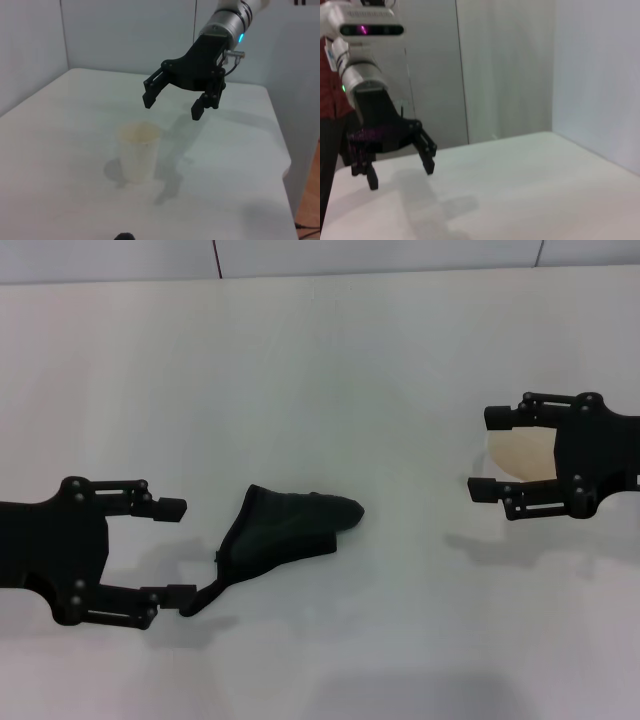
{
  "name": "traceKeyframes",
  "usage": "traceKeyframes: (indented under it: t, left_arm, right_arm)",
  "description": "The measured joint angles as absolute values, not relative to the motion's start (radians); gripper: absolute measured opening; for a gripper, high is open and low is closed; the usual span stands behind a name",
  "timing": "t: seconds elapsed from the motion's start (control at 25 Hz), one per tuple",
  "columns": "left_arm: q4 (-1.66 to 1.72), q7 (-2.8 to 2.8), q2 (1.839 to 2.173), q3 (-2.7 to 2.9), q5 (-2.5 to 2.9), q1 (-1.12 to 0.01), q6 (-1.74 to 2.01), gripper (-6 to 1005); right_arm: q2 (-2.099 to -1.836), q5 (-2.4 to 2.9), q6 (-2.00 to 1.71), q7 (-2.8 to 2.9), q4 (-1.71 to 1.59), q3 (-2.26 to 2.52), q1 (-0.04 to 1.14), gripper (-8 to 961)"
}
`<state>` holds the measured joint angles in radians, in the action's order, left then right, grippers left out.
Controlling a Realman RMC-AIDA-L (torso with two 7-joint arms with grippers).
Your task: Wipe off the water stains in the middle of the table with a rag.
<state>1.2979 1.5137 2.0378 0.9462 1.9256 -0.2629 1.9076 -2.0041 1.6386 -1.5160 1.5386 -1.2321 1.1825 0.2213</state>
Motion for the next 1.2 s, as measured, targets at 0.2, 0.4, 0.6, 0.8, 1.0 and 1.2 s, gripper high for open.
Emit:
traceKeyframes:
  t: [0.2, 0.4, 0.6, 0.8, 1.0, 1.2]
  left_arm:
    - [1.293, 1.468, 2.033, 0.935, 1.929, -0.269, 1.901, 804]
    - [1.261, 1.415, 2.036, 0.91, 1.932, -0.295, 1.897, 803]
    - [1.208, 1.383, 2.041, 0.906, 1.95, -0.334, 1.885, 802]
    - [1.166, 1.358, 2.05, 0.909, 1.965, -0.364, 1.875, 803]
    - [1.161, 1.356, 2.066, 0.914, 1.976, -0.375, 1.875, 802]
    - [1.162, 1.357, 2.073, 0.914, 1.98, -0.378, 1.875, 802]
  right_arm:
    - [-2.006, 1.656, -1.515, 1.551, -1.221, 1.181, 0.247, 824]
    - [-2.006, 1.656, -1.512, 1.555, -1.22, 1.181, 0.255, 824]
    - [-2.006, 1.656, -1.512, 1.556, -1.219, 1.181, 0.256, 824]
    - [-2.004, 1.656, -1.516, 1.559, -1.219, 1.181, 0.256, 824]
    - [-2.002, 1.657, -1.517, 1.56, -1.219, 1.181, 0.253, 824]
    - [-2.001, 1.658, -1.538, 1.572, -1.22, 1.16, 0.248, 824]
